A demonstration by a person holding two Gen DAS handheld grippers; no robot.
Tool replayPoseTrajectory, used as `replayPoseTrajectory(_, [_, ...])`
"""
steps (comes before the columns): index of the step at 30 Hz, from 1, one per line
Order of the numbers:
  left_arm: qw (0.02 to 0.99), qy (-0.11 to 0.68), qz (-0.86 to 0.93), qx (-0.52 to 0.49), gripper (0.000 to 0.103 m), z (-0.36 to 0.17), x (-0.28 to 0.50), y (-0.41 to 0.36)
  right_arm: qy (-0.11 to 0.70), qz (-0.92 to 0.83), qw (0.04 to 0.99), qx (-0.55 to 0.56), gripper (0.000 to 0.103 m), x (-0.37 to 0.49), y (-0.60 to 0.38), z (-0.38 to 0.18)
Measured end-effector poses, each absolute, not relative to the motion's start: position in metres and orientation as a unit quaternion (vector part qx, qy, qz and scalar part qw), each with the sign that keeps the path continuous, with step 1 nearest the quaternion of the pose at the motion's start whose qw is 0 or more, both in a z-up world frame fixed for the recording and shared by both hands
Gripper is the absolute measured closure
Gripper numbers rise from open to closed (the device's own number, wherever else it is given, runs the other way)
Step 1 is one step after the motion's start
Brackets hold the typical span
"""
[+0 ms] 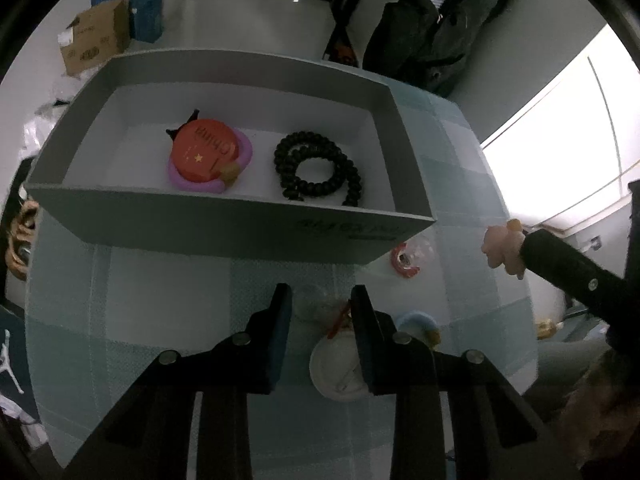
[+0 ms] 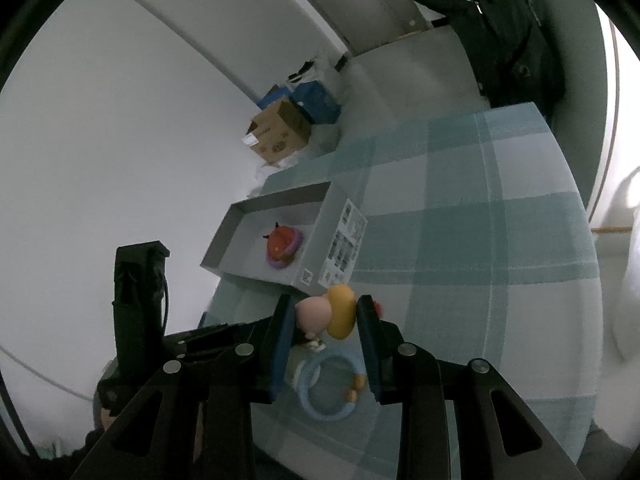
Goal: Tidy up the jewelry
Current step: 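Carry the doll into the grey box with the right tool while the left drops a red clip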
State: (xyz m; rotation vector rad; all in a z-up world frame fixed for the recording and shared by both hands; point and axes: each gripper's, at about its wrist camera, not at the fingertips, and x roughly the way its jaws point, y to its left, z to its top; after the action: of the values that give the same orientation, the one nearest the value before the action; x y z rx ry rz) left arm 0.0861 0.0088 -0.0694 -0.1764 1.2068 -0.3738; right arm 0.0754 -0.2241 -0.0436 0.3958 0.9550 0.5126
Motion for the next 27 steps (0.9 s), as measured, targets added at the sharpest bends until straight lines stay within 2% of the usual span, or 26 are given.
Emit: replayPoseTrajectory(27, [0.866,0.458,-0.158,-0.123,0.078,-0.007,0.065,0.051,0.408,0.264,0.854,0.185,0.072,0.077,-0.189,-0.017])
